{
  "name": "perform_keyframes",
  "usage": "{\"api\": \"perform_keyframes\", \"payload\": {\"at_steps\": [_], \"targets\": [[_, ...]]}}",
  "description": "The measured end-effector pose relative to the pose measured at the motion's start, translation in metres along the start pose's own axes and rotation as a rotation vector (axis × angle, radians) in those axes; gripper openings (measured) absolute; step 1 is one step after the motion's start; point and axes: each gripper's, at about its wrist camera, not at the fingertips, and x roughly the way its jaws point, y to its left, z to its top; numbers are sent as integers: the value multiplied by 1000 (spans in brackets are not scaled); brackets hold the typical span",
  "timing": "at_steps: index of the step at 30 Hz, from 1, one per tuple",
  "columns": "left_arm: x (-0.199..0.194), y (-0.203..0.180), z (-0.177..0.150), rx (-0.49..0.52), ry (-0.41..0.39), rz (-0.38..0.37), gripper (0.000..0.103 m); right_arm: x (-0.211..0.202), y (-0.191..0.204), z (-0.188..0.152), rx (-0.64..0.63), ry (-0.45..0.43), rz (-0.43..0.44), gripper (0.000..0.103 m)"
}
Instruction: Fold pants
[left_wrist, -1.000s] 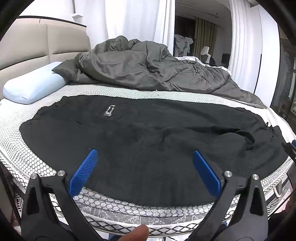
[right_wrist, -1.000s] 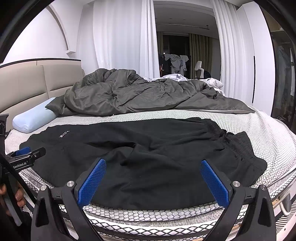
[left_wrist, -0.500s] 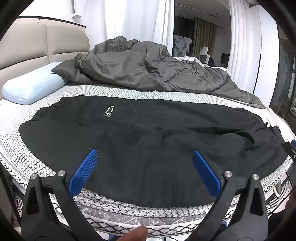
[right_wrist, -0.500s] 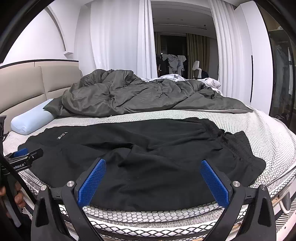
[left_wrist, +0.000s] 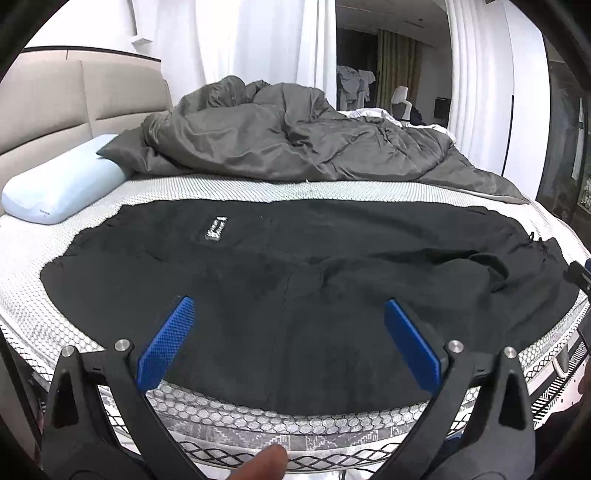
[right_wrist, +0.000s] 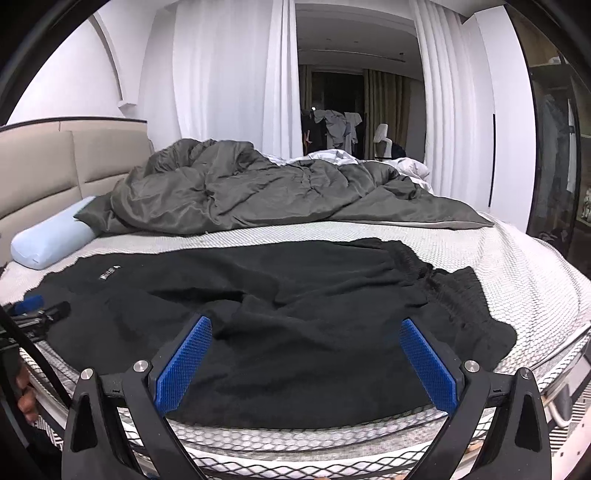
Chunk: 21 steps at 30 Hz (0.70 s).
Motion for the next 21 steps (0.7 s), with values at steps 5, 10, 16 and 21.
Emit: {"api": "perform_keyframes", "payload": {"at_steps": [5,10,16,21], "targets": [[-6,23,8,-81,6,12,102,2,-21,13,29,18,-5,103],[-16,68,19,-158,-14,93,102,3,-49,30,39,55,30,103],[-26,128,23,-199,11,177,102,-3,-78,29,6,45,-56,103],[-19,181,18,-288,98,169,102,6,-106,16,132,96,16,103]]}}
